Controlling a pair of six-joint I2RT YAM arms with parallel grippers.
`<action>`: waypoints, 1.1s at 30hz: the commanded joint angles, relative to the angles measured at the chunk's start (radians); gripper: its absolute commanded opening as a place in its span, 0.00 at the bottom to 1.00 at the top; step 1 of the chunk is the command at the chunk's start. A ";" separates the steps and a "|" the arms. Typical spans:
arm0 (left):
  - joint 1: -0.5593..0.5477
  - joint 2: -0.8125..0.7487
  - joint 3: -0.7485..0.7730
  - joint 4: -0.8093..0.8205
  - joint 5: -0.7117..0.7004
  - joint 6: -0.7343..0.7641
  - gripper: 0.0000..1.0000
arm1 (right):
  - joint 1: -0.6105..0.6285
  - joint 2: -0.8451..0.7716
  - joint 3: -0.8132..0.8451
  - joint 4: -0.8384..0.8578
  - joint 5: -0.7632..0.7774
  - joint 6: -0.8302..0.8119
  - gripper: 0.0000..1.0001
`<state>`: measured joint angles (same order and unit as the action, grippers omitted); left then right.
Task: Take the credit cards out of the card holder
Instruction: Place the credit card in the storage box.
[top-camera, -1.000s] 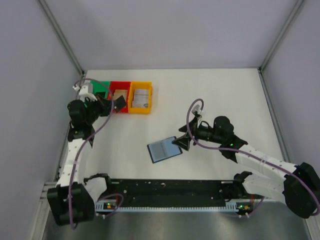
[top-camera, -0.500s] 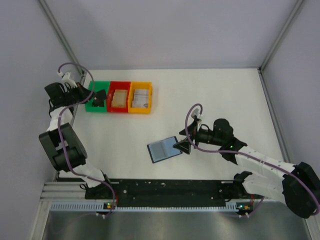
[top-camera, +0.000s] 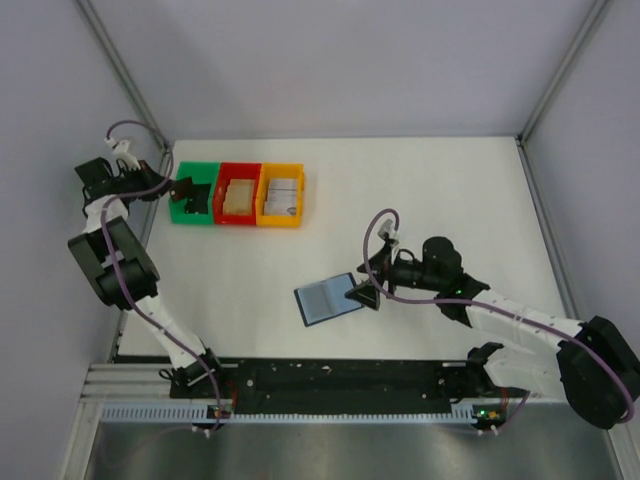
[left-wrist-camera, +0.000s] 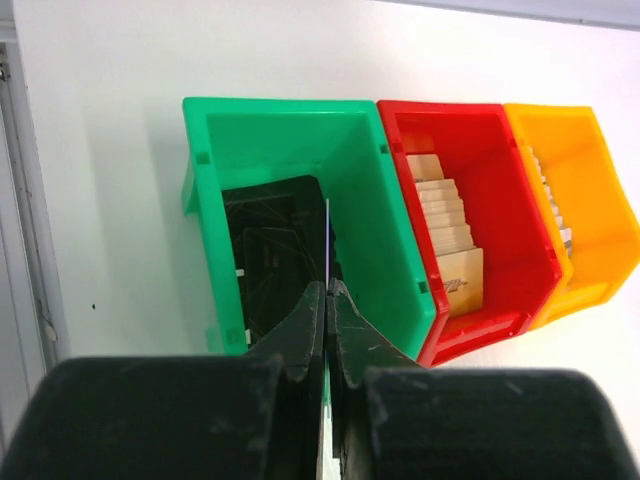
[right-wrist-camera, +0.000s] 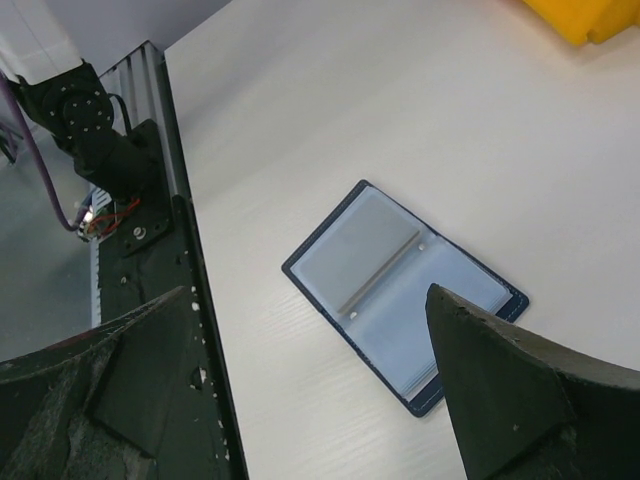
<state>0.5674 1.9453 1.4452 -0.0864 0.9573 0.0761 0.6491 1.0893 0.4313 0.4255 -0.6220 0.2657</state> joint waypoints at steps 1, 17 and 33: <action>-0.009 0.075 0.070 -0.098 0.035 0.105 0.00 | -0.009 0.024 0.012 0.051 -0.027 -0.019 0.98; -0.101 0.228 0.259 -0.346 -0.043 0.264 0.00 | -0.009 0.073 0.021 0.055 -0.024 -0.029 0.98; -0.132 0.110 0.235 -0.248 -0.336 0.209 0.51 | -0.009 0.061 0.018 0.061 -0.033 -0.023 0.98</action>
<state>0.4419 2.1452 1.6741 -0.3889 0.7372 0.2863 0.6491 1.1595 0.4316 0.4351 -0.6380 0.2607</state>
